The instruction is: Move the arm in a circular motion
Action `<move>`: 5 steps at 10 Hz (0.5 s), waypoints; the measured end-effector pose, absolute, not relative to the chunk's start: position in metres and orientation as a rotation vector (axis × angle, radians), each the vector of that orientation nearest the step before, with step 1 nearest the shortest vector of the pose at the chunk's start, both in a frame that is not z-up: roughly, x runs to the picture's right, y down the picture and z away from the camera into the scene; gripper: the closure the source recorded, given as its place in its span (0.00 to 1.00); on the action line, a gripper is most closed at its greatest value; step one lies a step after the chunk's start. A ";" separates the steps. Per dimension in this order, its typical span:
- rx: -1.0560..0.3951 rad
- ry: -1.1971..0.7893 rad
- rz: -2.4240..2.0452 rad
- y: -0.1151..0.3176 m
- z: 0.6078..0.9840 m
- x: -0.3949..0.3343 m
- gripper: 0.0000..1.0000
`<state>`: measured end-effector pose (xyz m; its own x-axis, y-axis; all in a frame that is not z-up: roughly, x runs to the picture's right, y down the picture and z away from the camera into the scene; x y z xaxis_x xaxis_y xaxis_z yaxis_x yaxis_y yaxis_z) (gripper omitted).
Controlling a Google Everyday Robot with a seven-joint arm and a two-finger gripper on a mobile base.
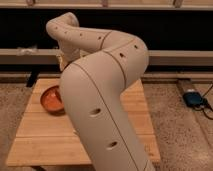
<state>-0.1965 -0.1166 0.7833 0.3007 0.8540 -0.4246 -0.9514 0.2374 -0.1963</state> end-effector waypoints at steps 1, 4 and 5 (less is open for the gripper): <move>-0.474 0.214 1.204 -0.107 0.770 -0.218 0.20; -0.515 0.116 1.049 -0.070 0.726 -0.275 0.20; -0.525 0.089 1.001 -0.057 0.713 -0.291 0.20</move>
<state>-0.2911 -0.0568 0.7128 0.5469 0.7790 -0.3067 -0.8208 0.4267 -0.3797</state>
